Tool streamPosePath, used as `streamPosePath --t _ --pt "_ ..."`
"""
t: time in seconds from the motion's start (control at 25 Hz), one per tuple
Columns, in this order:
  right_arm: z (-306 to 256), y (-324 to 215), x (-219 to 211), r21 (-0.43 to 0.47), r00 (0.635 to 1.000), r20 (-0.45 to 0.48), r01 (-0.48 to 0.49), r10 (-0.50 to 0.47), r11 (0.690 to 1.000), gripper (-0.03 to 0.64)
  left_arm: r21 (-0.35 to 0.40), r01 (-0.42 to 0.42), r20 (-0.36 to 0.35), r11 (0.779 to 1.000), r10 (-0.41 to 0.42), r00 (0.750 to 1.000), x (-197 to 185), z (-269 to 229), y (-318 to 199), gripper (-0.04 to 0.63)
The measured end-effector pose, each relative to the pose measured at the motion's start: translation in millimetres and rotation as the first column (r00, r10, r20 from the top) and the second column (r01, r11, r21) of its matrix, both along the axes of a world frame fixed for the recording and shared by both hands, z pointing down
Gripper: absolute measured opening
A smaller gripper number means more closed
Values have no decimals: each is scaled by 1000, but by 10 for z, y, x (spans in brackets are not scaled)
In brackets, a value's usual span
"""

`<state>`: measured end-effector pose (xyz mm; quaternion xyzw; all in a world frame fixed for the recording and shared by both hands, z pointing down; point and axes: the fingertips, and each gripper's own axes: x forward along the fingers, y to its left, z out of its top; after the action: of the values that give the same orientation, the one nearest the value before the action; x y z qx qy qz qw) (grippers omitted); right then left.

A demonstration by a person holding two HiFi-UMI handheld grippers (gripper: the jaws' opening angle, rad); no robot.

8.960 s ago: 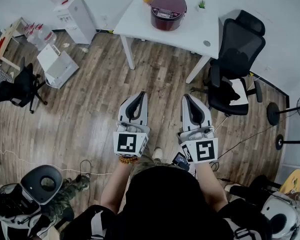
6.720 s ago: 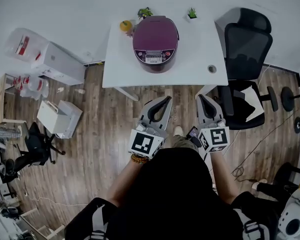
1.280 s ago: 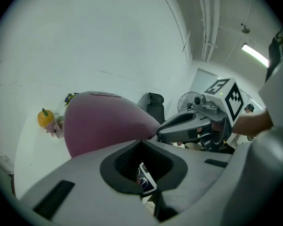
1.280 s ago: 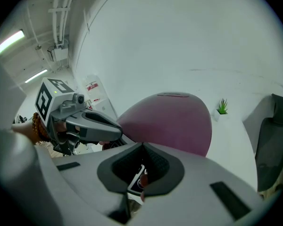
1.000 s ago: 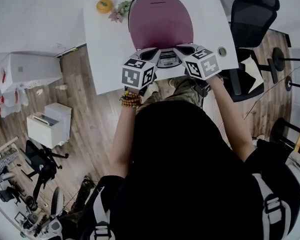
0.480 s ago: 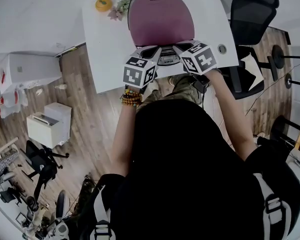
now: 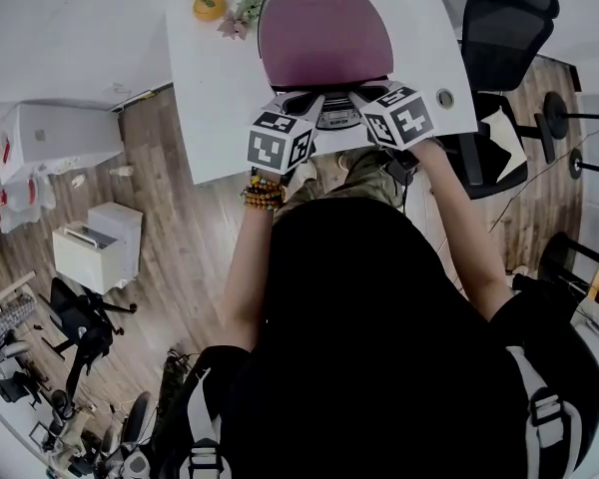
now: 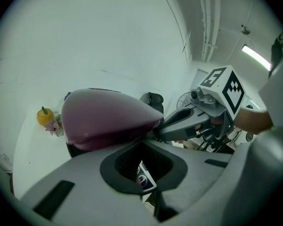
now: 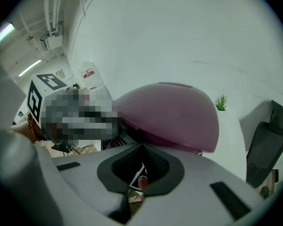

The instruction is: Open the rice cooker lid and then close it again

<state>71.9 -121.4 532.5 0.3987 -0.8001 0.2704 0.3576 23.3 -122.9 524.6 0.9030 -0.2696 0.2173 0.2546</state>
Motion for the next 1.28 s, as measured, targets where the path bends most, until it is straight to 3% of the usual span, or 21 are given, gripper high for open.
streamPosePath --t 0.52,1.28 --pt "-6 -49 -22 16 1000 -12 0 0 1000 29 -6 10 -6 1000 -10 1000 -32 7 -41 23" --pt "-14 -55 -6 4 999 41 -22 21 1000 28 -11 3 -17 1000 -3 1000 -28 2 -44 23"
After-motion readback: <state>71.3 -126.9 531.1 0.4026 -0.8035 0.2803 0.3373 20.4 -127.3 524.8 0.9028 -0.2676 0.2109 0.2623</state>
